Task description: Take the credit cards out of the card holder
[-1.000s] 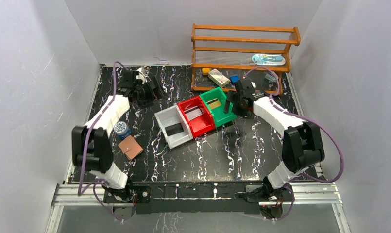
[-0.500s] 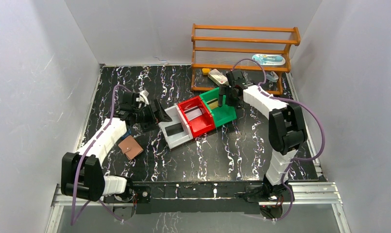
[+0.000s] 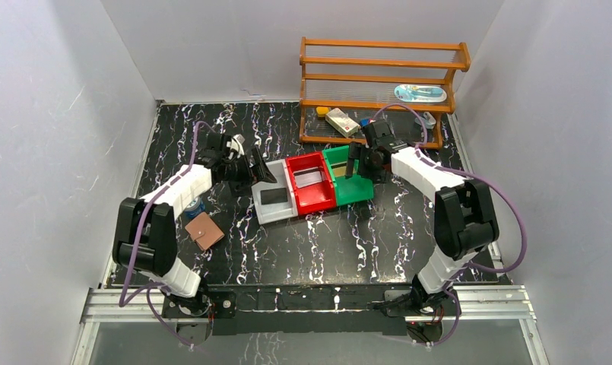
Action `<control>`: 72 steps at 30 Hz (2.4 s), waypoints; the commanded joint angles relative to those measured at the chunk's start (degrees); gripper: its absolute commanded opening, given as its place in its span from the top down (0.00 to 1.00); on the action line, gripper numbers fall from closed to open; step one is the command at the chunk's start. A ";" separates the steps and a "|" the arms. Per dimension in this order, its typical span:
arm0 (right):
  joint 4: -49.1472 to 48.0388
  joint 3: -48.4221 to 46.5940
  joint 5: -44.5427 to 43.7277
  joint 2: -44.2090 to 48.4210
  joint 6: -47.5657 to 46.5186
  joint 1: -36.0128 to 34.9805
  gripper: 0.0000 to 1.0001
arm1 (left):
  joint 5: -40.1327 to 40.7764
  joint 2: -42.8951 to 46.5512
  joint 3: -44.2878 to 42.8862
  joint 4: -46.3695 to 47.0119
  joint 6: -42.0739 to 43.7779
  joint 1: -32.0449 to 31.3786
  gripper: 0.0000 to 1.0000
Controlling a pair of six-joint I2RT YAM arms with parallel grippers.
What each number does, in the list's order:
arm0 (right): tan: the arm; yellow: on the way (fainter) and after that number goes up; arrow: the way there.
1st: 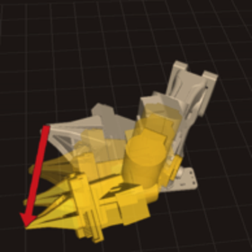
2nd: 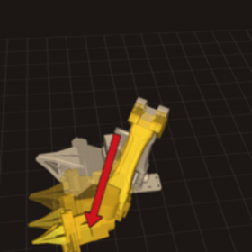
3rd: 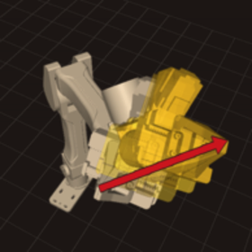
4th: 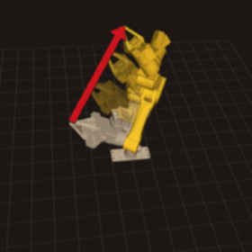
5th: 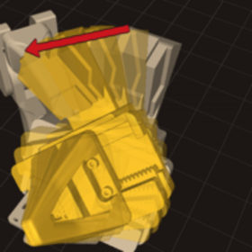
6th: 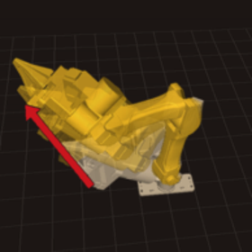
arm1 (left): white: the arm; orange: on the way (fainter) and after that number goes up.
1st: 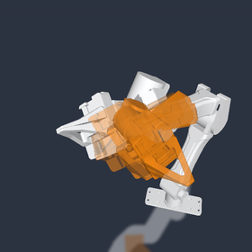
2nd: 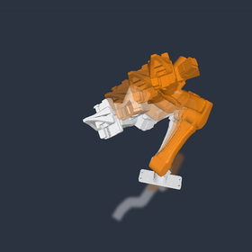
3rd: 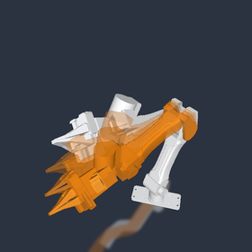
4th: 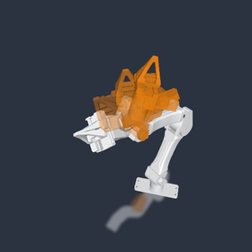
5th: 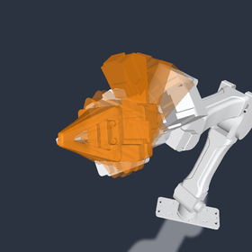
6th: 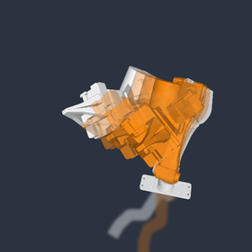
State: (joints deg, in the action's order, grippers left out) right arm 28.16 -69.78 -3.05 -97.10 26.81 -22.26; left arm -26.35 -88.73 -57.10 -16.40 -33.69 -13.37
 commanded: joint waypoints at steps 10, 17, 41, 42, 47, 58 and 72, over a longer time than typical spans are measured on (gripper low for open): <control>3.41 -0.54 -9.06 6.25 4.31 0.17 0.02 | 3.55 -2.01 -6.90 1.52 2.35 -0.91 0.07; 4.72 -0.72 -11.21 12.70 6.01 0.19 0.02 | 28.52 11.83 -3.29 -9.17 -0.17 -0.47 0.02; 1.11 4.08 -0.93 17.50 10.36 -1.03 0.02 | 52.01 16.90 12.62 -22.75 -14.60 4.65 0.02; 1.11 4.04 -0.62 17.35 10.37 -1.01 0.02 | 52.09 16.21 12.63 -22.11 -14.24 4.68 0.02; 1.10 4.11 0.87 16.78 10.54 -1.02 0.02 | 51.29 12.94 12.85 -21.03 -13.55 4.75 0.02; 1.67 4.58 2.42 17.41 10.79 -1.03 0.02 | 41.87 8.14 15.47 -20.26 -13.83 4.75 0.19; 1.43 9.84 4.11 20.08 12.01 -1.03 0.02 | 26.80 12.52 22.24 -15.10 -21.09 -9.01 0.35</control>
State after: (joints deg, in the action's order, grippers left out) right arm 30.26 -60.80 -0.25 -79.83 37.89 -23.16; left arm 17.98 -74.02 -38.65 -34.61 -46.61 -17.43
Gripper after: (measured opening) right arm 0.983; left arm 0.667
